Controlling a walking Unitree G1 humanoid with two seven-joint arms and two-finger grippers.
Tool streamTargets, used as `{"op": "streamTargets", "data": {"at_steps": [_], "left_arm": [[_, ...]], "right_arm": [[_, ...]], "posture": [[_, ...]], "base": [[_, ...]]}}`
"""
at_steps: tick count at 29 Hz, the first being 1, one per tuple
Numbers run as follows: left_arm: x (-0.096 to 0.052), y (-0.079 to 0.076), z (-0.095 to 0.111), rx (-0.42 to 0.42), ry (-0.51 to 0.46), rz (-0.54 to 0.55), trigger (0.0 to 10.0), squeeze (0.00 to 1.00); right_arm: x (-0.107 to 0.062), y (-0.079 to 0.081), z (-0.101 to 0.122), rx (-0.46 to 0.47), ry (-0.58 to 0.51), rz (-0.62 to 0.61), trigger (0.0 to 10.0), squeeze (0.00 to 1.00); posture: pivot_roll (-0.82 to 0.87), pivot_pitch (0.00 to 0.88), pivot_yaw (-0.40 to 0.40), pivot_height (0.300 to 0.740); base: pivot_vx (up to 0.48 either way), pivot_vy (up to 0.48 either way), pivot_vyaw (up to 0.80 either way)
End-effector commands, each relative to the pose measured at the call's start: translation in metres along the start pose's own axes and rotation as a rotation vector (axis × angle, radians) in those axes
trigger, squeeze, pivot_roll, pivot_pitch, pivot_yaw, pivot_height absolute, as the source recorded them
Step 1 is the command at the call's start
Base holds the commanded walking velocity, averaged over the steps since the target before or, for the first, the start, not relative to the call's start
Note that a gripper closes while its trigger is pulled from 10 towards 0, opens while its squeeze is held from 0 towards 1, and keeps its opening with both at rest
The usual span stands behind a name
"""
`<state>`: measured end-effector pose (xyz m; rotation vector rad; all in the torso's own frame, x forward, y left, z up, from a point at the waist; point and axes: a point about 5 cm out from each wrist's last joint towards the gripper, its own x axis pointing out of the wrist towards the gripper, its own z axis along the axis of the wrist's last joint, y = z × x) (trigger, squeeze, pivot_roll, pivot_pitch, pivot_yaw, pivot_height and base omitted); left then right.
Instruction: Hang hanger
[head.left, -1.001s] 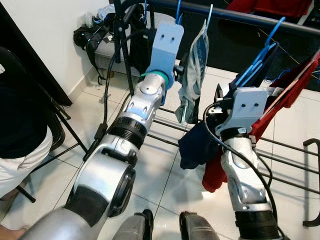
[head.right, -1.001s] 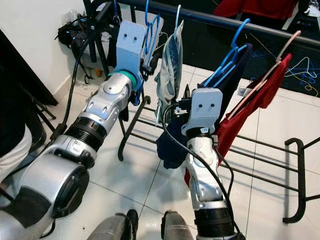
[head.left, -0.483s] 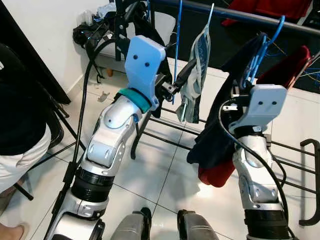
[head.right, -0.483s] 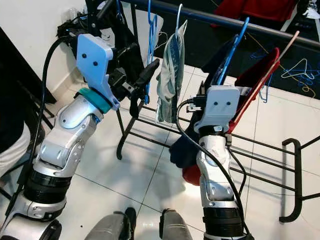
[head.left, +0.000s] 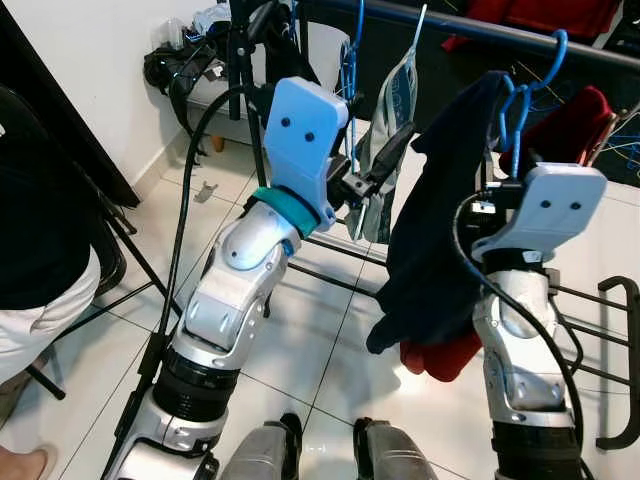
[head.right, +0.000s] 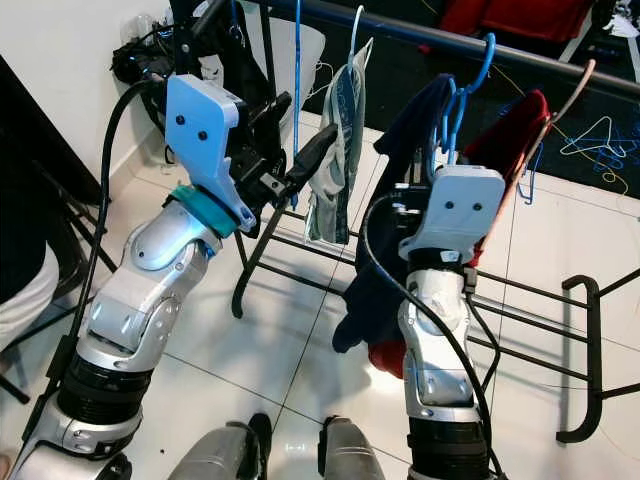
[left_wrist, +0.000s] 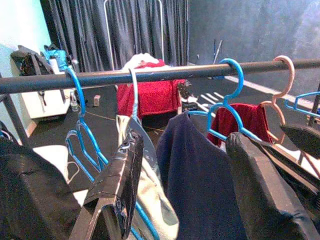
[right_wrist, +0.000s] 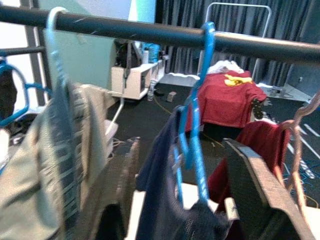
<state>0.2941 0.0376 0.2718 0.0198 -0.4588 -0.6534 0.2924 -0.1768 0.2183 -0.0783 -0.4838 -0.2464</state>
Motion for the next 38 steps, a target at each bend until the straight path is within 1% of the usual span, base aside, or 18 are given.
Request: {"op": "streamTargets", "data": {"at_steps": [1,2,3,6,9,11,13,15,20,24,25,26,27,30,31,33,34,38], "left_arm": [[-0.003,-0.006,0.001,0.004,0.015,-0.025,10.0,0.0],[-0.003,-0.006,0.001,0.004,0.015,-0.025,10.0,0.0],[-0.004,-0.008,0.002,0.007,0.02,-0.034,10.0,0.0],[-0.004,-0.009,0.003,0.011,0.025,-0.038,10.0,0.0],[-0.004,-0.009,0.003,0.011,0.025,-0.038,10.0,0.0],[-0.005,-0.008,0.003,0.022,0.035,-0.03,10.0,0.0],[-0.006,-0.007,0.003,0.027,0.039,-0.023,10.0,0.0],[-0.006,-0.007,0.003,0.027,0.039,-0.023,10.0,0.0],[-0.008,-0.004,0.003,0.035,0.051,-0.008,10.0,0.0],[-0.008,-0.004,0.003,0.035,0.053,-0.007,10.0,0.0],[-0.008,-0.004,0.003,0.037,0.055,-0.005,10.0,0.0],[-0.008,-0.004,0.003,0.037,0.055,-0.005,10.0,0.0],[-0.008,-0.003,0.004,0.038,0.058,-0.003,10.0,0.0],[-0.008,-0.003,0.004,0.04,0.06,-0.001,10.0,0.0],[-0.008,-0.002,0.004,0.041,0.062,0.001,10.0,0.0],[-0.008,-0.002,0.004,0.041,0.062,0.001,10.0,0.0],[-0.008,-0.002,0.004,0.043,0.064,0.003,10.0,0.0],[-0.008,-0.001,0.004,0.044,0.068,0.008,10.0,0.0]], "right_arm": [[0.007,-0.004,-0.009,0.027,0.06,-0.013,10.0,1.0],[0.007,-0.004,-0.009,0.027,0.06,-0.013,10.0,1.0],[0.019,-0.005,-0.013,0.056,0.096,-0.017,10.0,0.03],[0.034,-0.009,-0.017,0.081,0.124,-0.028,10.0,0.0],[0.034,-0.009,-0.017,0.081,0.124,-0.028,10.0,0.0],[0.065,-0.02,-0.02,0.121,0.178,-0.027,10.0,0.0],[0.078,-0.024,-0.019,0.134,0.2,-0.002,10.0,0.0],[0.078,-0.024,-0.019,0.134,0.2,-0.002,10.0,0.0],[0.106,-0.04,-0.014,0.103,0.244,0.013,10.0,0.0],[0.109,-0.042,-0.014,0.097,0.25,0.015,10.0,0.0],[0.111,-0.042,-0.013,0.089,0.259,0.033,7.5,0.0],[0.111,-0.042,-0.013,0.089,0.259,0.033,7.5,0.0],[0.113,-0.041,-0.015,0.083,0.279,0.063,4.6,0.0],[0.114,-0.04,-0.017,0.076,0.301,0.099,3.7,0.0],[0.115,-0.038,-0.018,0.067,0.315,0.133,1.5,0.0],[0.115,-0.038,-0.018,0.067,0.315,0.133,1.5,0.0],[0.115,-0.037,-0.019,0.064,0.326,0.163,0.0,0.0],[0.118,-0.035,-0.02,0.066,0.34,0.231,0.0,0.0]], "posture": [[-0.11,0.166,0.097,0.74],[-0.11,0.166,0.097,0.74],[-0.11,0.166,0.095,0.74],[-0.1,0.163,0.094,0.74],[-0.1,0.163,0.094,0.74],[-0.09,0.157,0.088,0.74],[-0.09,0.157,0.087,0.74],[-0.09,0.157,0.087,0.74],[-0.08,0.156,0.086,0.74],[-0.08,0.156,0.086,0.74],[-0.08,0.155,0.087,0.74],[-0.08,0.155,0.087,0.74],[-0.08,0.154,0.088,0.74],[-0.08,0.152,0.089,0.74],[-0.08,0.15,0.089,0.74],[-0.08,0.15,0.089,0.74],[-0.08,0.148,0.089,0.74],[-0.08,0.144,0.091,0.74]], "base": [[0.0,0.0,0.0],[0.0,0.0,0.0],[0.0,0.0,0.0],[0.0,0.0,0.0],[0.0,0.0,0.0],[0.0,0.0,0.0],[0.0,0.0,0.0],[0.0,0.0,0.0],[0.0,0.0,0.0],[0.0,0.0,0.0],[0.0,0.0,0.0],[0.0,0.0,0.0],[0.0,0.0,0.0],[0.0,0.0,0.0],[0.0,0.0,0.0],[0.0,0.0,0.0],[0.0,0.0,0.0],[0.0,0.0,0.0]]}}
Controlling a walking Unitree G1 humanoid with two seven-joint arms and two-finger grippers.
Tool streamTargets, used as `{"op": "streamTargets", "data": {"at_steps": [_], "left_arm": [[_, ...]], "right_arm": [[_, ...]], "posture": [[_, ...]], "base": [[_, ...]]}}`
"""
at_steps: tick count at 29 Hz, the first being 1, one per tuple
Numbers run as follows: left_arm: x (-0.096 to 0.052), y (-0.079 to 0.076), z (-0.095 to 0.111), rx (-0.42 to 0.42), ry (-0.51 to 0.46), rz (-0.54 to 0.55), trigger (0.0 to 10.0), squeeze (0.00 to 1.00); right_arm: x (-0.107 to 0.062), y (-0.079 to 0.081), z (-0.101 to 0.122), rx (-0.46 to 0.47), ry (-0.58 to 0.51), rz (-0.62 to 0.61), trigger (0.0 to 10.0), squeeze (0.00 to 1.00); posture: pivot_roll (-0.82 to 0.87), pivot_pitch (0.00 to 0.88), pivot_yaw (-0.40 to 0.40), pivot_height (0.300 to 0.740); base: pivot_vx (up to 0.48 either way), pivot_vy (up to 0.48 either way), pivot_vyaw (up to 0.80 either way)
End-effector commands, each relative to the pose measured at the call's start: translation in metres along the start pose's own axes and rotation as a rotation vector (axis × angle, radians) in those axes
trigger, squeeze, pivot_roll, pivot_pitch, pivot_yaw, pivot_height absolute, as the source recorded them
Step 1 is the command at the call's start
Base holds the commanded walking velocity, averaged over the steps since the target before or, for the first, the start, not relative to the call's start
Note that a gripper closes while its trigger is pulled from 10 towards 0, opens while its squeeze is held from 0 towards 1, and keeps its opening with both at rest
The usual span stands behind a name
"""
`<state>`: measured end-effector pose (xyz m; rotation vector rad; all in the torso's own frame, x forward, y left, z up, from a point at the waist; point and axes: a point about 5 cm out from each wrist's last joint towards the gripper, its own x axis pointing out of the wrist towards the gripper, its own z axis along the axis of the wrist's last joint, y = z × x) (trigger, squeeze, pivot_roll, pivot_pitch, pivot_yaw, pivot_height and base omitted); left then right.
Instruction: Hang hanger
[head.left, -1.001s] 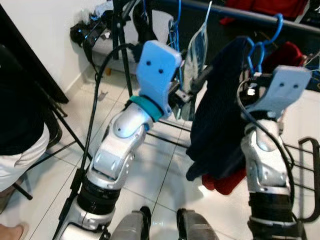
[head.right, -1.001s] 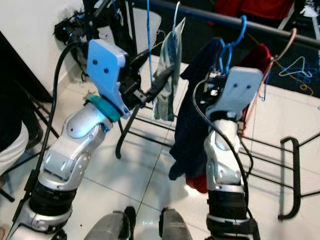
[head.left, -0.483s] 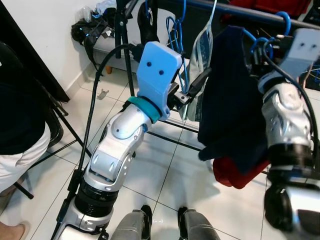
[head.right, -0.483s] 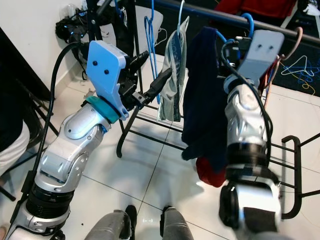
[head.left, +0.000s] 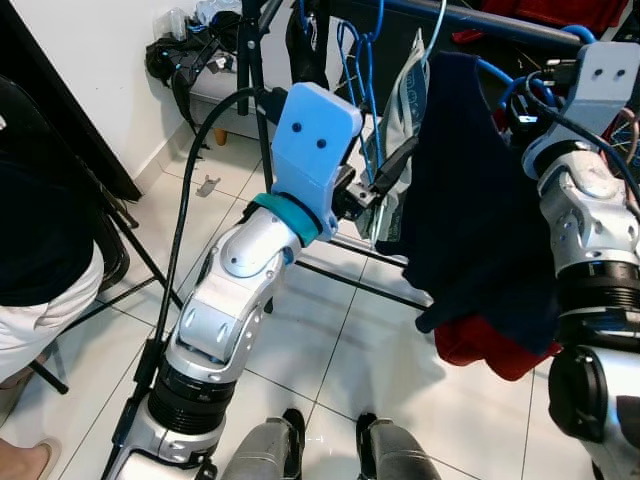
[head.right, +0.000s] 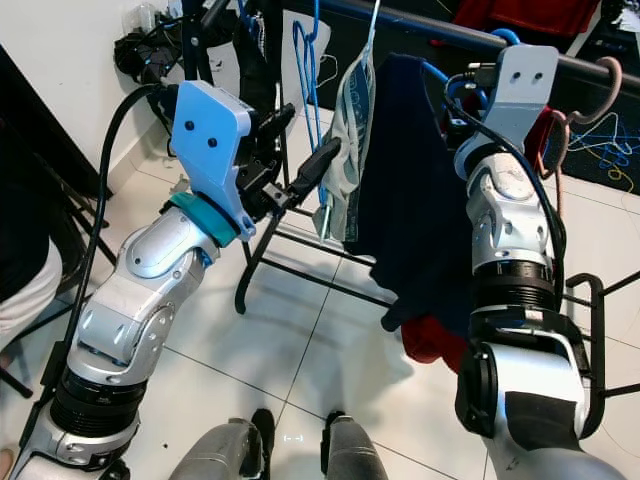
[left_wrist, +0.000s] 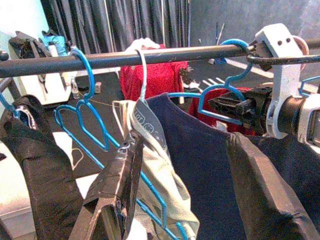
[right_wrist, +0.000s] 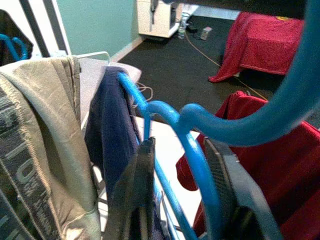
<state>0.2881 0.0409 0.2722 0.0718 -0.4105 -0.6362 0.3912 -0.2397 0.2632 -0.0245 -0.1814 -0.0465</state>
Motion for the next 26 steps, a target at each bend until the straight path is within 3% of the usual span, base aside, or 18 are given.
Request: {"op": "streamTargets", "data": {"at_steps": [1,13,21,22,23,26], "left_arm": [[-0.002,0.0,0.001,0.009,0.006,0.001,10.0,0.0],[-0.003,-0.001,0.0,0.009,0.015,0.003,10.0,0.0],[-0.006,-0.002,-0.002,0.005,0.026,-0.003,10.0,0.0],[-0.007,-0.002,-0.003,0.003,0.03,-0.004,10.0,0.0],[-0.008,-0.002,-0.004,0.0,0.033,-0.006,10.0,0.0],[-0.007,-0.003,-0.004,-0.005,0.035,-0.01,10.0,0.0]], "right_arm": [[0.001,0.001,-0.007,0.0,0.039,0.032,0.0,0.0],[0.002,0.011,0.006,0.033,0.013,0.162,0.0,0.0],[-0.008,0.011,0.019,0.053,-0.066,0.12,0.0,0.0],[-0.012,0.011,0.023,0.061,-0.09,0.097,1.8,0.0],[-0.016,0.012,0.028,0.06,-0.124,0.079,10.0,0.0],[-0.025,0.019,0.037,0.039,-0.185,0.067,10.0,0.0]], "posture": [[-0.08,0.144,0.091,0.74],[-0.09,0.137,0.088,0.74],[-0.1,0.14,0.09,0.74],[-0.1,0.14,0.09,0.74],[-0.1,0.143,0.093,0.74],[-0.11,0.146,0.094,0.74]], "base": [[0.0,0.0,0.0],[0.0,0.0,0.0],[0.0,0.0,0.0],[0.0,0.0,0.0],[0.0,0.0,0.0],[0.0,0.0,0.0]]}}
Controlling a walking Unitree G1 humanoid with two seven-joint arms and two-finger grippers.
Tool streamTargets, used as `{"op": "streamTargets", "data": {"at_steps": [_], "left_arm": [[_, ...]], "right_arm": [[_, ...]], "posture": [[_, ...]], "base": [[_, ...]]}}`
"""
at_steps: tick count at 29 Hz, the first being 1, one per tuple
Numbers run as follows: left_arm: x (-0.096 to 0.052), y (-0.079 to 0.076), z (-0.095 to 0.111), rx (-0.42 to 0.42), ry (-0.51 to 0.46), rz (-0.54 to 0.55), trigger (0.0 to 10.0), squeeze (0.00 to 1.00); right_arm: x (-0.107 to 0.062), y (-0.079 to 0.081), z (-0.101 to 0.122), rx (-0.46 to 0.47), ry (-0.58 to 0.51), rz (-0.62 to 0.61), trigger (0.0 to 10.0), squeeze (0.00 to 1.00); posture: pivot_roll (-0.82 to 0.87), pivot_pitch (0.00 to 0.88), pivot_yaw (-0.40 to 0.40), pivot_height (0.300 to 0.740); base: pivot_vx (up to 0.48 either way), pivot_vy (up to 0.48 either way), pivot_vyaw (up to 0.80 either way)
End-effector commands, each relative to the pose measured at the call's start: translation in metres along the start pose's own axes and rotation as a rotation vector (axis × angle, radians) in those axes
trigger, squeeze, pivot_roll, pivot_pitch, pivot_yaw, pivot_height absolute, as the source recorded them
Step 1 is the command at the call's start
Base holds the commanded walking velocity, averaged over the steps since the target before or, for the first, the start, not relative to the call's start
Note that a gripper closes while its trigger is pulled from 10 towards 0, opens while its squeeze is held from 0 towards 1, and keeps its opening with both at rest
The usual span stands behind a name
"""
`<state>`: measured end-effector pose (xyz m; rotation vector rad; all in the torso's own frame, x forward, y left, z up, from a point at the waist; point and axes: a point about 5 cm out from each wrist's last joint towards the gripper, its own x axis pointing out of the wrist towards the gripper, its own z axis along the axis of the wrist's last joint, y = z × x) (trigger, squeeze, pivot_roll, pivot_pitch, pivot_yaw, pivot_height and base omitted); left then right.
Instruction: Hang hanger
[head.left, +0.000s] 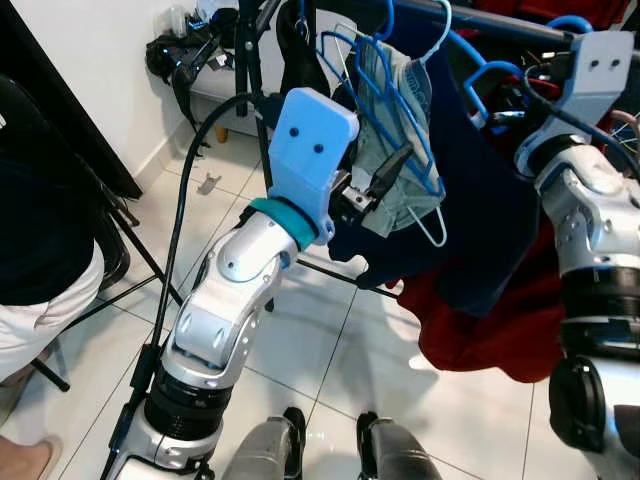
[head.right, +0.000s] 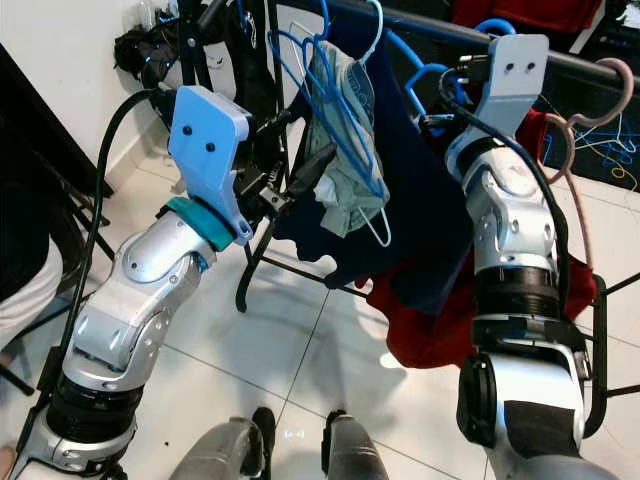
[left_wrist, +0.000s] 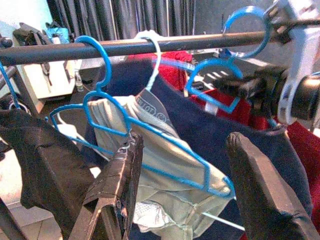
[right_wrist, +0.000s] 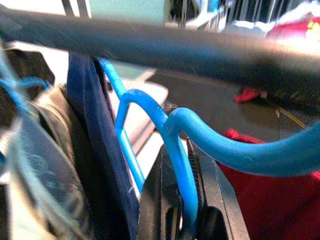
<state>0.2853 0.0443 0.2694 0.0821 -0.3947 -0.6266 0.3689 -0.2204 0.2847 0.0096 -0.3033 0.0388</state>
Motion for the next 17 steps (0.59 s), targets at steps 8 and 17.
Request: {"op": "streamTargets", "data": {"at_steps": [8,17], "left_arm": [[-0.002,-0.005,-0.005,-0.018,0.021,-0.023,10.0,0.0],[-0.004,-0.007,-0.008,-0.029,0.033,-0.028,10.0,0.0]], "right_arm": [[-0.017,0.006,0.016,-0.04,-0.101,-0.065,10.0,0.0],[-0.056,-0.001,-0.028,-0.094,0.062,-0.168,10.0,0.0]], "posture": [[-0.11,0.154,0.089,0.74],[-0.13,0.167,0.089,0.74]], "base": [[0.0,0.0,0.0],[0.0,0.0,0.0]]}}
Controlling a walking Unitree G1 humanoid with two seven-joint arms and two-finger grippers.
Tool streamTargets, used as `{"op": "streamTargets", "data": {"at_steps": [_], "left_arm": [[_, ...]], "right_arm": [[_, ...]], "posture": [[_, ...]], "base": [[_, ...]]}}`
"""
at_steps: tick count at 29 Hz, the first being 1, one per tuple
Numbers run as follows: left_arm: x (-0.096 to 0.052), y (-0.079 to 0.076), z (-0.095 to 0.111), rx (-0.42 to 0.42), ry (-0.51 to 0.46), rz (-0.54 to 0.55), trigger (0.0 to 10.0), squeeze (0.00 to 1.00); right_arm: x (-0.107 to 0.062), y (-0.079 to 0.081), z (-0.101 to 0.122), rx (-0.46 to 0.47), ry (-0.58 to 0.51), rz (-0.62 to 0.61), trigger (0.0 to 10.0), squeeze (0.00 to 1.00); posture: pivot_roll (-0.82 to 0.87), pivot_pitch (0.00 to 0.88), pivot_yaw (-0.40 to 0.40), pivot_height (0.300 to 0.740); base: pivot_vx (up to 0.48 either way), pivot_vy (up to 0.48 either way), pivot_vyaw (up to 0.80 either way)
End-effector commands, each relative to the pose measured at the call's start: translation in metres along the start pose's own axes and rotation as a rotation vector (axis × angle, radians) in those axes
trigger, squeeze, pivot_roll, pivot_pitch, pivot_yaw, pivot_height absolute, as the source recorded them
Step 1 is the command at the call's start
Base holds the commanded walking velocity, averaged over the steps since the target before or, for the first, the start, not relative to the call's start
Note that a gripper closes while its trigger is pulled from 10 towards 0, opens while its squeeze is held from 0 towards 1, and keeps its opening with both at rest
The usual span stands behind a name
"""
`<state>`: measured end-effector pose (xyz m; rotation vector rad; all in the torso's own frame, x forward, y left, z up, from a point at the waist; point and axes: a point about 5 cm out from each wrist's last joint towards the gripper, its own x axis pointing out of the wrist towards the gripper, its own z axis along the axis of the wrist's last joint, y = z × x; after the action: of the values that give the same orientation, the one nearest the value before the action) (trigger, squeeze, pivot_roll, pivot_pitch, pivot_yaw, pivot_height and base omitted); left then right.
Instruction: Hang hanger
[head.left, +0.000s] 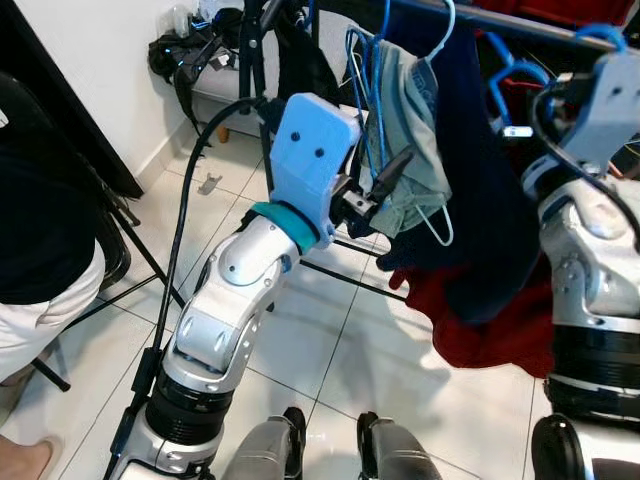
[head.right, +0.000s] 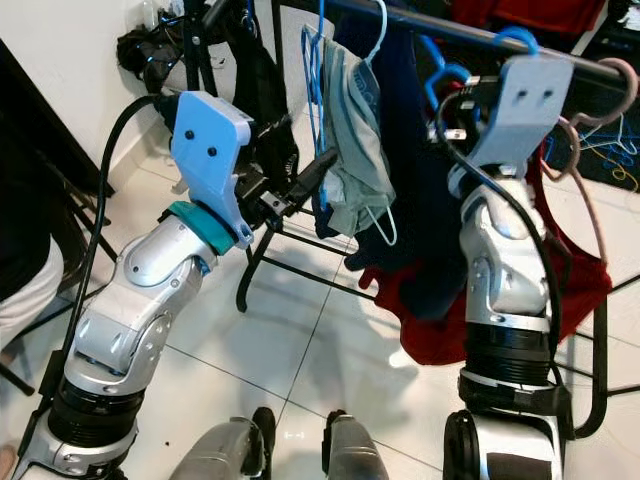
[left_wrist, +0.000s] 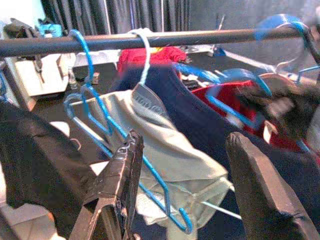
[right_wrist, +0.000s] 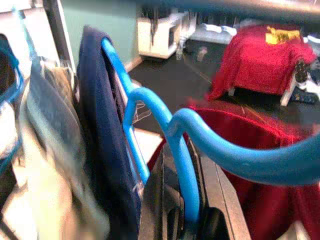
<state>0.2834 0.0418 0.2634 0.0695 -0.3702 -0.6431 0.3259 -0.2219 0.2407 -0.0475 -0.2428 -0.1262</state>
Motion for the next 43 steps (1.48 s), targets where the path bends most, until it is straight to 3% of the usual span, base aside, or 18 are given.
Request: {"op": "streamTargets", "data": {"at_steps": [1,5,13,15,16,17,18,19,22,23,25,26,30,31,32,35,39,43], "left_arm": [[-0.002,-0.003,-0.003,-0.007,0.015,-0.014,10.0,0.0],[-0.013,-0.002,-0.012,-0.051,0.044,-0.059,10.0,0.0],[-0.036,-0.001,-0.026,-0.01,0.105,-0.107,10.0,0.0],[-0.054,0.001,-0.04,0.02,0.181,-0.102,10.0,0.0],[-0.054,0.001,-0.04,0.02,0.181,-0.102,10.0,0.0],[-0.061,0.005,-0.046,0.028,0.213,-0.074,10.0,0.0],[-0.061,0.005,-0.046,0.028,0.213,-0.074,10.0,0.0],[-0.067,0.011,-0.051,0.035,0.243,-0.034,10.0,0.0],[-0.071,0.016,-0.055,0.042,0.261,0.001,10.0,0.0],[-0.076,0.021,-0.057,0.05,0.276,0.035,10.0,0.0],[-0.076,0.021,-0.057,0.05,0.276,0.035,10.0,0.0],[-0.08,0.025,-0.058,0.059,0.289,0.063,10.0,0.0],[-0.083,0.029,-0.059,0.064,0.297,0.087,10.0,0.0],[-0.087,0.032,-0.06,0.072,0.305,0.119,10.0,0.0],[-0.091,0.038,-0.06,0.091,0.309,0.176,10.0,0.0],[-0.093,0.042,-0.06,0.103,0.311,0.224,10.0,0.0],[-0.105,0.071,-0.052,0.171,0.301,0.481,10.0,0.0],[-0.111,0.075,-0.049,0.194,0.307,0.509,10.0,0.0]], "right_arm": [[-0.002,-0.001,0.001,-0.013,0.001,-0.013,10.0,0.0],[-0.036,-0.01,-0.039,-0.173,0.179,0.026,10.0,0.0],[-0.064,-0.01,-0.051,-0.241,0.31,0.153,10.0,0.0],[-0.087,-0.005,-0.055,-0.319,0.383,0.316,10.0,0.0],[-0.087,-0.005,-0.055,-0.319,0.383,0.316,10.0,0.0],[-0.097,0.002,-0.055,-0.349,0.4,0.426,10.0,0.0],[-0.097,0.002,-0.055,-0.349,0.4,0.426,10.0,0.0],[-0.105,0.012,-0.055,-0.361,0.403,0.55,10.0,0.0],[-0.111,0.021,-0.055,-0.358,0.407,0.654,10.0,0.0],[-0.118,0.032,-0.054,-0.341,0.399,0.762,10.0,0.0],[-0.118,0.032,-0.054,-0.341,0.399,0.762,10.0,0.0],[-0.124,0.042,-0.051,-0.34,0.374,0.861,10.0,0.0],[-0.127,0.049,-0.047,-0.329,0.336,0.939,10.0,0.0],[-0.124,0.055,-0.039,-0.334,0.267,0.984,10.0,0.0],[-0.116,0.06,-0.03,-0.328,0.19,0.994,10.0,0.0],[-0.109,0.062,-0.022,-0.321,0.141,0.993,10.0,0.0],[-0.081,0.068,-0.012,-0.309,0.03,0.951,10.0,0.0],[-0.066,0.067,-0.018,-0.297,0.017,0.903,10.0,0.0]], "posture": [[-0.13,0.167,0.089,0.74],[-0.13,0.178,0.095,0.74],[-0.14,0.186,0.096,0.74],[-0.14,0.189,0.095,0.74],[-0.14,0.189,0.095,0.74],[-0.14,0.189,0.097,0.74],[-0.14,0.189,0.097,0.74],[-0.14,0.187,0.095,0.74],[-0.13,0.185,0.091,0.74],[-0.12,0.184,0.089,0.74],[-0.12,0.184,0.089,0.74],[-0.12,0.182,0.087,0.74],[-0.12,0.18,0.088,0.74],[-0.11,0.179,0.089,0.74],[-0.11,0.18,0.09,0.74],[-0.11,0.178,0.091,0.74],[-0.08,0.171,0.071,0.74],[-0.06,0.169,0.053,0.74]], "base": [[0.0,0.0,0.0],[0.0,0.0,0.0],[0.0,0.0,0.0],[0.0,0.0,0.0],[0.0,0.0,0.0],[0.0,0.0,0.0],[0.0,0.0,0.0],[0.0,0.0,0.0],[0.0,0.0,0.0],[0.0,0.0,0.0],[0.0,0.0,0.0],[0.0,0.0,0.0],[0.0,0.0,0.0],[0.0,0.0,0.0],[0.0,0.0,0.0],[0.0,0.0,0.0],[0.0,0.0,0.0],[0.0,0.0,0.0]]}}
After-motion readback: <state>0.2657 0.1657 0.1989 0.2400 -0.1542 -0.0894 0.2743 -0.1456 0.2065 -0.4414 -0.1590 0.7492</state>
